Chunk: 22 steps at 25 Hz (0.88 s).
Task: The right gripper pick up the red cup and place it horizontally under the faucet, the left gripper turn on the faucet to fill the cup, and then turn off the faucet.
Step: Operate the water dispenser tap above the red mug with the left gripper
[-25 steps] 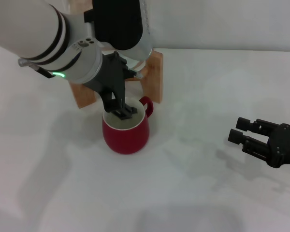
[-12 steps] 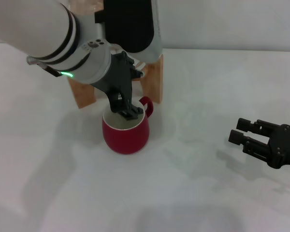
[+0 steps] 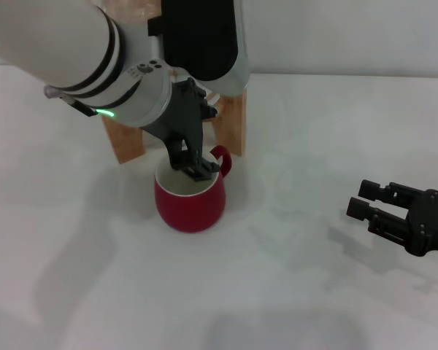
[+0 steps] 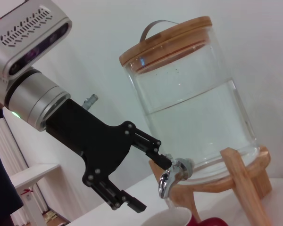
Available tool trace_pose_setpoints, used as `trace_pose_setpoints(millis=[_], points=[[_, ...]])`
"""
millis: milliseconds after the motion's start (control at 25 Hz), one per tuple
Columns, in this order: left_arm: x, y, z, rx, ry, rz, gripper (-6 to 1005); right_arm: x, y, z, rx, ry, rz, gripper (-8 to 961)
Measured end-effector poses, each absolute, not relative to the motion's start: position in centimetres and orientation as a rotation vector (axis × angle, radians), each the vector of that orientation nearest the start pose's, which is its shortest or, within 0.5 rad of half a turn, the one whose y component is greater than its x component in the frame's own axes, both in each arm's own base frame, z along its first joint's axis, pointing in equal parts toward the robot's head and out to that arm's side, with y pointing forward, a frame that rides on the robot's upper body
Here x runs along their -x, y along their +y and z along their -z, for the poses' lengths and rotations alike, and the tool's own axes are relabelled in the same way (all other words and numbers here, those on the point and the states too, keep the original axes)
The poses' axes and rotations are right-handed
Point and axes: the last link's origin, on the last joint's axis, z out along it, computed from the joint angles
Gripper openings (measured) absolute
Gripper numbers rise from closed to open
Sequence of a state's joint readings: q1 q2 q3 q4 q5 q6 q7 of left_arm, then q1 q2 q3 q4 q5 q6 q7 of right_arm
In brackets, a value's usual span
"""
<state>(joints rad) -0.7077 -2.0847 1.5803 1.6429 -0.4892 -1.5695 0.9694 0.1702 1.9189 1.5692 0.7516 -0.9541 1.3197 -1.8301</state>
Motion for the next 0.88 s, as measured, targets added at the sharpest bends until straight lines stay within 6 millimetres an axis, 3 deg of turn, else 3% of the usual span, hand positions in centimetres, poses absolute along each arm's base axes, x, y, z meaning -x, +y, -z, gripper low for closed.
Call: trace_pose_setpoints(millis=[880], points=[[7.28,36.06,0.46,2.661,0.233,-0.595,808,-27.89,27.39,-0.45,2.478,0.755,-1.04,479]])
